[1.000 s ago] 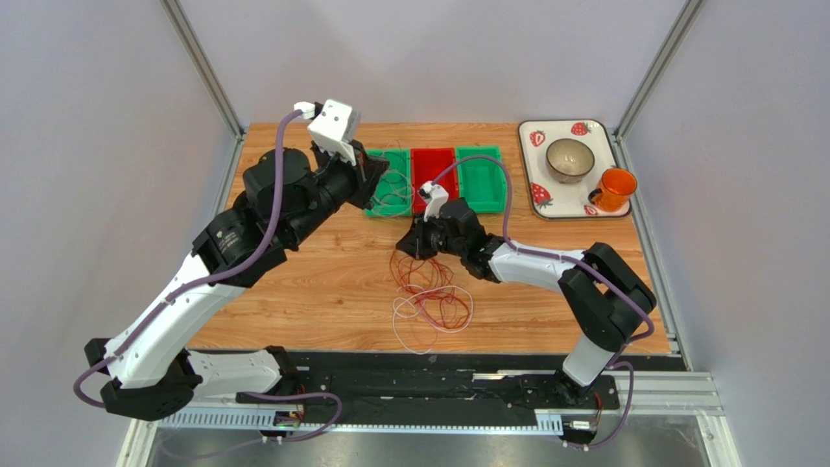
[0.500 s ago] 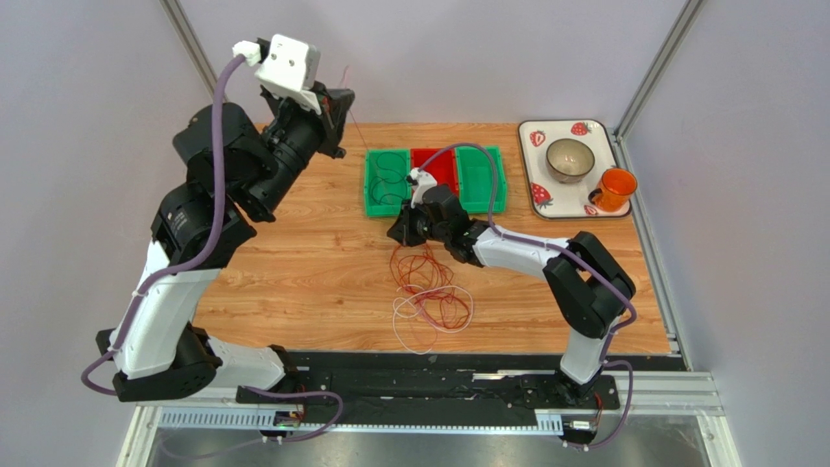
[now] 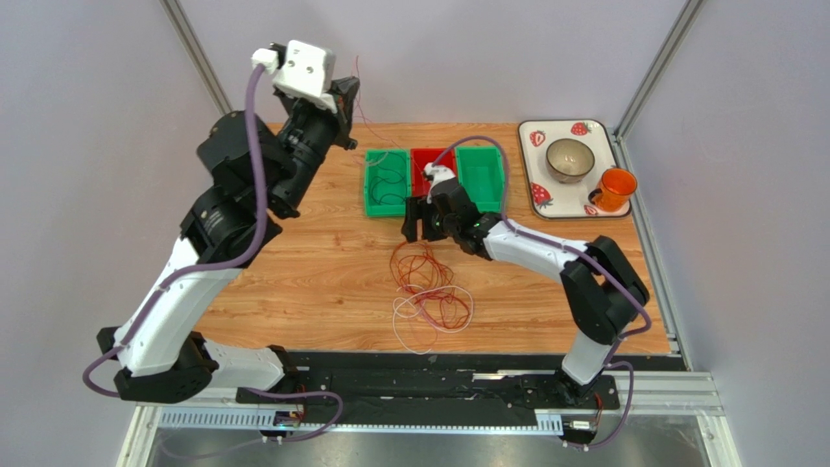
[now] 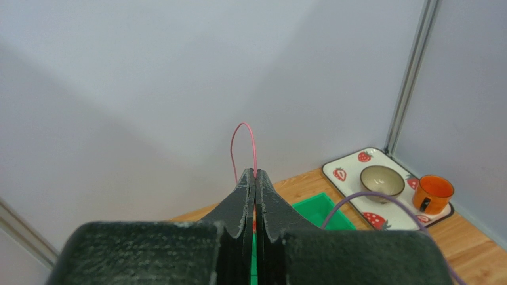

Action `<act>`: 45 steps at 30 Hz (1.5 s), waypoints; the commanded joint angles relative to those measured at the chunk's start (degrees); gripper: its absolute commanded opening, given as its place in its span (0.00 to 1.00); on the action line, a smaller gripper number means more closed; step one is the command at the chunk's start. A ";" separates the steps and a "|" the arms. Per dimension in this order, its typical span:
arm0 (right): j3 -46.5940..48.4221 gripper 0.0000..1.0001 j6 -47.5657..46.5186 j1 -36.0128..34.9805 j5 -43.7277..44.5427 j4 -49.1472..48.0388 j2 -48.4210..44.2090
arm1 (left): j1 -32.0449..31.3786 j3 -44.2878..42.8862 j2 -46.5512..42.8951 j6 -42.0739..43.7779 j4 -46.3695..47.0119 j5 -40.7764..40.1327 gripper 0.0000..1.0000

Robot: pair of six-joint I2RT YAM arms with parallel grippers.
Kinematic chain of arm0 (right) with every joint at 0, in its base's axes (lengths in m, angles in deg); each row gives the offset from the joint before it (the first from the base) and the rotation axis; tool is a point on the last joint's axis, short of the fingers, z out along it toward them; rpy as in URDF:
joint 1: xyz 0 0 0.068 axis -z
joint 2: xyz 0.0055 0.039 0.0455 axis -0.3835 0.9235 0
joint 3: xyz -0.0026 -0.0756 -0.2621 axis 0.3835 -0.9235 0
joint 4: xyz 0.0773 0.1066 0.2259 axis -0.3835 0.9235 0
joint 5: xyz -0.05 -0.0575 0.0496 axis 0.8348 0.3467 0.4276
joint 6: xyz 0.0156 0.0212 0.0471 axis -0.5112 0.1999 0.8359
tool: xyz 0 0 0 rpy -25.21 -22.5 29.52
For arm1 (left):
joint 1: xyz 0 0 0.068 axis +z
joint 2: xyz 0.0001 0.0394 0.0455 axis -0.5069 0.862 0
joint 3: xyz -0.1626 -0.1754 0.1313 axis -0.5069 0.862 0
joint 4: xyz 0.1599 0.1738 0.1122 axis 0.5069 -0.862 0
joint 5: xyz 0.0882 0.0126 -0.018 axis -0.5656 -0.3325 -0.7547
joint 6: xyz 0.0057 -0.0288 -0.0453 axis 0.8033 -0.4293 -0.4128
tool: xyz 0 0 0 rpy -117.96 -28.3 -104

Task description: Untangle the cables

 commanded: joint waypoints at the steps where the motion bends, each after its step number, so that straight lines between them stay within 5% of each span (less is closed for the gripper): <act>1: 0.39 0.77 -2.48 5.57 12.67 -1.17 -9.53 | 0.68 -0.48 4.18 2.67 4.18 -0.05 0.00; 7: -8.32 0.79 6.65 15.59 10.23 -7.25 -10.51 | 1.21 -6.10 13.06 2.49 4.53 -0.57 0.00; 15: -12.44 0.79 10.01 17.28 15.24 -9.07 -14.80 | 1.74 -17.78 26.32 4.95 3.57 -2.50 0.00; 19: -19.03 0.80 13.77 22.53 6.04 -16.72 -16.32 | 2.44 -21.31 29.33 12.04 6.62 -10.82 0.00; 25: -13.78 0.78 19.32 28.35 -2.05 -11.11 -9.20 | 5.51 -30.53 27.67 13.39 8.57 -18.50 0.00; 30: -16.49 0.77 24.68 33.09 -9.01 -16.11 -6.99 | 5.60 -29.13 22.74 20.14 17.79 -20.43 0.00; 39: -19.83 0.73 23.98 32.66 -9.55 -20.42 -10.15 | 5.69 -20.35 20.45 15.15 14.64 -10.53 0.00; 45: -20.01 0.55 21.43 30.99 -10.42 -22.10 -11.30 | 5.69 -19.90 24.23 16.55 14.72 -9.62 0.00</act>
